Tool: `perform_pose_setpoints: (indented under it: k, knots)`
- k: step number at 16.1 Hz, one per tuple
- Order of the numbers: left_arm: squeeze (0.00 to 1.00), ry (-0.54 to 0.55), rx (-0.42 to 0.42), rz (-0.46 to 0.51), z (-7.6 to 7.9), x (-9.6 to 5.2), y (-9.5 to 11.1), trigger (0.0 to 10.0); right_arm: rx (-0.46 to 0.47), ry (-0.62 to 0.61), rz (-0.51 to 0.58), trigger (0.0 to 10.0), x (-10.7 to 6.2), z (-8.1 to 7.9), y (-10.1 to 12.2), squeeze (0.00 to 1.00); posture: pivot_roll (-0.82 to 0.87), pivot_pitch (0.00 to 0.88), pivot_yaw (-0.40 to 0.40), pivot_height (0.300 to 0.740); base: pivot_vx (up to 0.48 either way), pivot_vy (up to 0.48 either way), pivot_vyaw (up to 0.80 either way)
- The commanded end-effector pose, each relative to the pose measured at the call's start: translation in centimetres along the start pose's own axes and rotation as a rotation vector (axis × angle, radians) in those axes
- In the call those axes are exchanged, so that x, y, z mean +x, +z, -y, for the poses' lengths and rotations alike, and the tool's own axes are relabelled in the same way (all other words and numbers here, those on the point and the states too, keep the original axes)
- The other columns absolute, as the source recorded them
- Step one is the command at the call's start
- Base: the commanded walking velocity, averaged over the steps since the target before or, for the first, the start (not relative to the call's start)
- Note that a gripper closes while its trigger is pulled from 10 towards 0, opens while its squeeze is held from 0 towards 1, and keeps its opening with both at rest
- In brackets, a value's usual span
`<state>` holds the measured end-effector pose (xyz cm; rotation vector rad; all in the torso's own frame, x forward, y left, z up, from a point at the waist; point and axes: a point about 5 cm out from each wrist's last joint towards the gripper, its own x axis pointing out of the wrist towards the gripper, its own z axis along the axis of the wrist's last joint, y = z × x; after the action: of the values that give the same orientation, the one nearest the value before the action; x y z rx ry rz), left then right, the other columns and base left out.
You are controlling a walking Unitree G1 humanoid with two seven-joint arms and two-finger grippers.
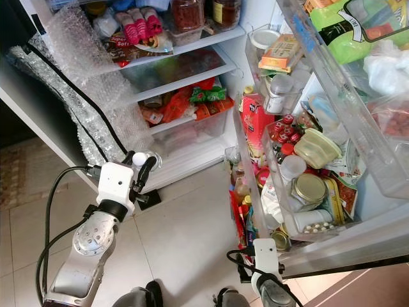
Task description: Restocking fridge
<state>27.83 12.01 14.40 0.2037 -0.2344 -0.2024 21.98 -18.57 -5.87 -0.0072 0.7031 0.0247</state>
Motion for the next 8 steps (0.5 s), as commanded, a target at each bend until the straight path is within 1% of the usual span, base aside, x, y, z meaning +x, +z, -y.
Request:
perform_pose_setpoints:
  k: [1, 2, 8]
  knots:
    - [0.00, -0.016, 0.000, -0.006, 0.24, -0.03, -0.06, 10.0, 0.011, -0.017, -0.051, 10.0, -0.43, 0.40, -1.31, 0.00, -0.05, 0.225, -0.025, 0.740, 0.000, 0.000, 0.00]
    - [0.00, -0.017, 0.001, -0.006, 0.23, -0.04, -0.06, 10.0, 0.011, -0.015, -0.052, 10.0, -0.43, 0.32, -1.35, 0.00, -0.05, 0.225, -0.025, 0.740, 0.000, 0.000, 0.00]
    - [0.00, -0.020, 0.002, -0.006, 0.22, -0.01, -0.06, 10.0, 0.009, -0.009, -0.057, 10.0, -0.44, 0.16, -1.46, 0.00, -0.05, 0.229, -0.023, 0.740, 0.264, 0.000, 0.00]
